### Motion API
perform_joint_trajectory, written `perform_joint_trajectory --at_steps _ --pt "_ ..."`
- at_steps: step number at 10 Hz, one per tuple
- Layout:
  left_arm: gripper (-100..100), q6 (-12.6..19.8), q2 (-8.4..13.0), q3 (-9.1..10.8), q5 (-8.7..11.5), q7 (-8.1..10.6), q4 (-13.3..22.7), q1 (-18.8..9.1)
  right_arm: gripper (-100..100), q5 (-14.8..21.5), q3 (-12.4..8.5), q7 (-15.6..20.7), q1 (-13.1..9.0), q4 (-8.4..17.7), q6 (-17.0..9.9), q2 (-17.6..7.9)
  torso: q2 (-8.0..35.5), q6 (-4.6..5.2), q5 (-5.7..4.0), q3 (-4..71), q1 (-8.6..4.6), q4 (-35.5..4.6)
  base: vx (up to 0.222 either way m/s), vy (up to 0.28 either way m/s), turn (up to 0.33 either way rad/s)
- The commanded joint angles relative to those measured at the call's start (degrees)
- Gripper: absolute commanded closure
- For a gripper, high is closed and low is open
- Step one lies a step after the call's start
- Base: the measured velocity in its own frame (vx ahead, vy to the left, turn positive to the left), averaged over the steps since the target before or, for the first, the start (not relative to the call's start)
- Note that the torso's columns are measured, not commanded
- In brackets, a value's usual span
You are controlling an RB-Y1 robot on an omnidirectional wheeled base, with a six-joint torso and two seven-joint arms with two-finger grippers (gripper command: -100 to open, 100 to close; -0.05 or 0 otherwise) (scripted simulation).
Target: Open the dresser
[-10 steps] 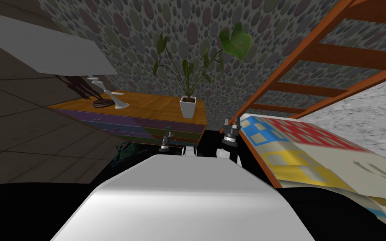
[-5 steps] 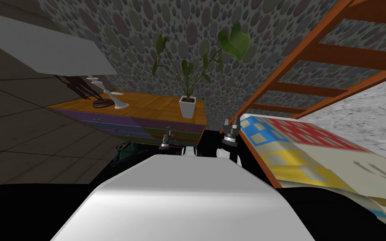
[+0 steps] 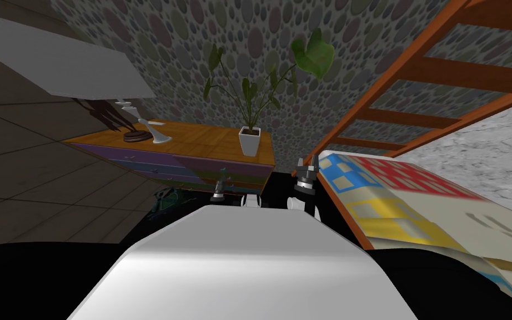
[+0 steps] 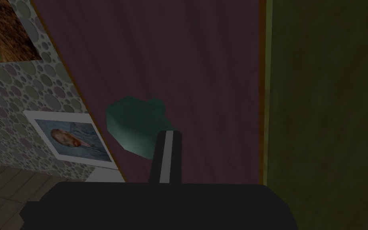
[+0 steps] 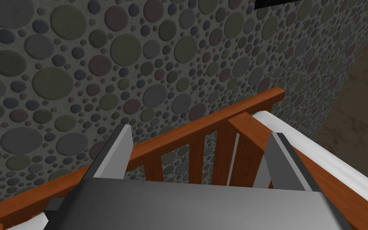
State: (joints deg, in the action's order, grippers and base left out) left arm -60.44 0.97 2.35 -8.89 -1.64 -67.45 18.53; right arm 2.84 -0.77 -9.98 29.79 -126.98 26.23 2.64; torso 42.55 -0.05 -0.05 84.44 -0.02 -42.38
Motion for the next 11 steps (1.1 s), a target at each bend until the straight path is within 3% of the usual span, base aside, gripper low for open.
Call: perform_joint_trajectory --at_steps 1,3,4,8,9,11 --pt "100 2.5 0.6 -0.06 -0.2 0.96 -3.1 0.5 0 0.0 0.0 0.0 0.0 0.0 0.0 0.0 0.1 0.03 0.02 -0.1 -0.04 0.0 -0.189 -0.028 0.025" --pt "100 2.6 0.5 -0.1 -0.2 0.95 -3.3 0.5 0 0.0 0.0 0.0 0.0 0.0 0.0 0.0 -0.1 0.05 0.04 0.0 -0.02 0.0 -0.146 -0.023 0.009" --pt "-100 2.8 2.2 -0.1 -0.2 1.03 -3.4 0.5 0 0.0 0.0 0.0 0.0 0.0 0.0 0.0 -0.5 0.05 0.06 0.3 0.06 0.2 -0.021 -0.005 -0.003" --pt "-100 3.1 6.6 -0.06 -0.1 1.09 -3.6 0.3 0 0.0 0.0 0.0 0.0 0.0 0.0 0.0 -0.3 0.04 0.05 0.2 0.03 0.1 0.018 0.001 0.0" --pt "-100 4.8 7.1 0.09 0.3 1.37 -3.9 -0.7 0 0.0 0.0 0.0 0.0 0.0 0.0 0.0 -0.2 0.05 0.05 0.1 0.0 0.1 0.1 -0.007 -0.011" --pt "-100 5.3 4.1 0.13 0.4 1.44 -3.9 -1.0 0 0.0 0.0 0.0 0.0 0.0 0.0 0.0 -0.5 0.05 0.05 0.3 -0.02 0.2 0.109 -0.008 -0.004"
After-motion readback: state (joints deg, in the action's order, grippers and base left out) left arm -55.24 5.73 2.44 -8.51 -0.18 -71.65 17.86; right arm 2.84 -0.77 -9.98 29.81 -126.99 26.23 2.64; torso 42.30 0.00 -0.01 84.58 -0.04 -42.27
